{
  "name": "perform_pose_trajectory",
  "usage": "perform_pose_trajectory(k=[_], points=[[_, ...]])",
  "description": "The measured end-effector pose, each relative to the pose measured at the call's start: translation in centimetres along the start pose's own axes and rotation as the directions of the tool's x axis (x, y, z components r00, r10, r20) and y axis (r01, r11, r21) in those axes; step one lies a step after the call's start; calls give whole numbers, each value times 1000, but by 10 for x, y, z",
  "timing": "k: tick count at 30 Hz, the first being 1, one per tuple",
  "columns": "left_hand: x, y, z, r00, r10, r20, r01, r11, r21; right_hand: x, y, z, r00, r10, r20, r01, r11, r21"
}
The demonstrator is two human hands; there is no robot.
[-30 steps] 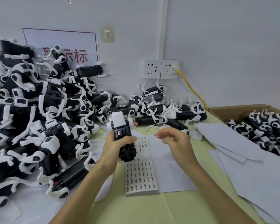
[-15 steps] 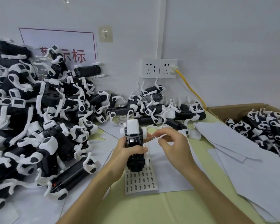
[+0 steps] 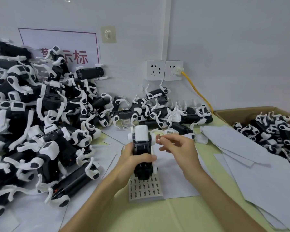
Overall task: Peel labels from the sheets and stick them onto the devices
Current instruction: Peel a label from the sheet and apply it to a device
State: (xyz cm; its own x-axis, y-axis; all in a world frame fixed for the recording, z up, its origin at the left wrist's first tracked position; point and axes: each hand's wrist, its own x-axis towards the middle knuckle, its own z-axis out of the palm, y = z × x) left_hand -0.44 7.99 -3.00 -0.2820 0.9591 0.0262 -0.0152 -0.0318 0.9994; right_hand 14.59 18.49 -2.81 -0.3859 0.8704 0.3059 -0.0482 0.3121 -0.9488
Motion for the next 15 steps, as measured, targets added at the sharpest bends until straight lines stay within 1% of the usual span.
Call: perform_pose_trajectory(k=[2,6,15], points=[[-3,0,3,1000,22,9,-23,998,65,0,1,2,998,38,-40,-37,999,20],[-3,2,7,990,95,108,-112,981,160,-1,3,2,991,79,-109,-73,996,53],[0,-6,8,981,137,138,-170,947,272,-3,4,2,984,127,-123,-119,990,69]])
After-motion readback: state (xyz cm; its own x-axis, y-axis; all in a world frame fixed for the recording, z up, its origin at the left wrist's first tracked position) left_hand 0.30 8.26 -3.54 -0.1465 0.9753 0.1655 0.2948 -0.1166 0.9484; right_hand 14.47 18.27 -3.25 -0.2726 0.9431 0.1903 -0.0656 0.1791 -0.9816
